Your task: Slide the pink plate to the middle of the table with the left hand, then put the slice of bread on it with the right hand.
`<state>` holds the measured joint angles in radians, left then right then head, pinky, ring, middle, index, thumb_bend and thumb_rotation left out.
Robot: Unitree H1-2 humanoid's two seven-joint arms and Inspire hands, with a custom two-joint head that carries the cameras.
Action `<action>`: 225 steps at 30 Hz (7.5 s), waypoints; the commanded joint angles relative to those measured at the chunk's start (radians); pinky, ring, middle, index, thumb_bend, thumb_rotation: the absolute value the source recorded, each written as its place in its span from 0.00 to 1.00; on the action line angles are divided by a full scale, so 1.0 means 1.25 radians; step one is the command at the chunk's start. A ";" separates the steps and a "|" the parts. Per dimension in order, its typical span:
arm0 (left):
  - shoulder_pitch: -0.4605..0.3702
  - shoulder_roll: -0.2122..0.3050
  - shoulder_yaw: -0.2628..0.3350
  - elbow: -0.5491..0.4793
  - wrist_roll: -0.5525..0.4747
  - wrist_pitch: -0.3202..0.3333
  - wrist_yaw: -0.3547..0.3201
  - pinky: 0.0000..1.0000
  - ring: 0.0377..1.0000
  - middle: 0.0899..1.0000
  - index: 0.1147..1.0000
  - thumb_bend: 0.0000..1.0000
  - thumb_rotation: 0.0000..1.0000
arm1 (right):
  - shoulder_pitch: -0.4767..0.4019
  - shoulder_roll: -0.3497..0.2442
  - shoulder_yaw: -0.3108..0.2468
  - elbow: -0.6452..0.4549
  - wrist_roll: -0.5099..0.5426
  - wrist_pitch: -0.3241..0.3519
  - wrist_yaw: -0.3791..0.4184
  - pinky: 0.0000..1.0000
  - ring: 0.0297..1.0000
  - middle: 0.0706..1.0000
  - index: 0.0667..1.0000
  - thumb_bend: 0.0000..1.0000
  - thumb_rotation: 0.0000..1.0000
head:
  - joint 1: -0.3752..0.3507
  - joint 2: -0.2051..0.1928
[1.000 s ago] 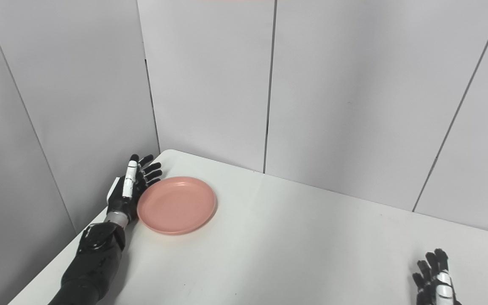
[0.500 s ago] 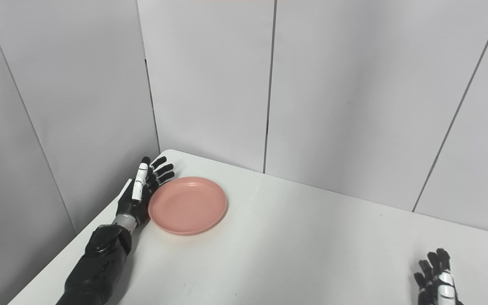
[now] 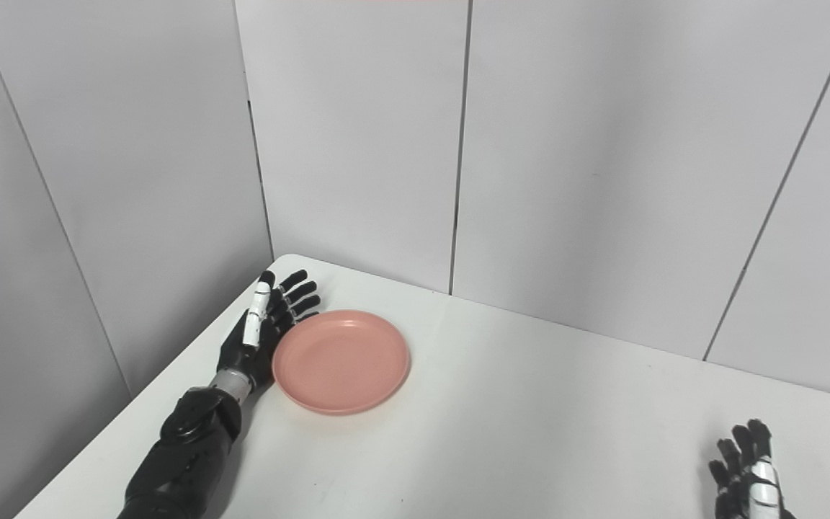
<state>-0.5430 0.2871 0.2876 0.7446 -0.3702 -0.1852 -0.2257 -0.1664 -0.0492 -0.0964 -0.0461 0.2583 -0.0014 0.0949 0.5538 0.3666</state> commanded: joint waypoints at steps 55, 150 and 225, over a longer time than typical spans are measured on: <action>0.112 -0.195 -0.147 -0.301 0.062 0.115 0.039 0.87 0.91 0.94 0.89 0.68 1.00 | -0.010 0.030 0.037 -0.058 -0.067 0.001 -0.046 1.00 0.98 0.99 0.98 0.61 0.89 | -0.311 0.091; 0.180 -0.324 -0.267 -0.359 0.148 0.067 0.035 0.93 0.94 0.94 0.90 0.68 0.96 | -0.160 -0.600 -0.034 -0.061 -0.170 0.202 0.179 0.83 0.86 0.88 0.94 0.69 0.25 | -0.737 0.120; 0.192 -0.291 -0.248 -0.438 0.082 0.123 0.003 0.95 0.93 0.95 0.91 0.64 0.96 | -0.322 -0.726 0.340 0.114 -0.896 0.150 0.500 1.00 1.00 1.00 1.00 1.00 0.25 | -0.818 0.132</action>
<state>-0.2842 -0.0747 -0.0227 0.2283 -0.2622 -0.0218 -0.2149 -0.5330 -0.9339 0.3402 0.1064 -0.8473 0.2128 0.7440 -0.4694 0.5308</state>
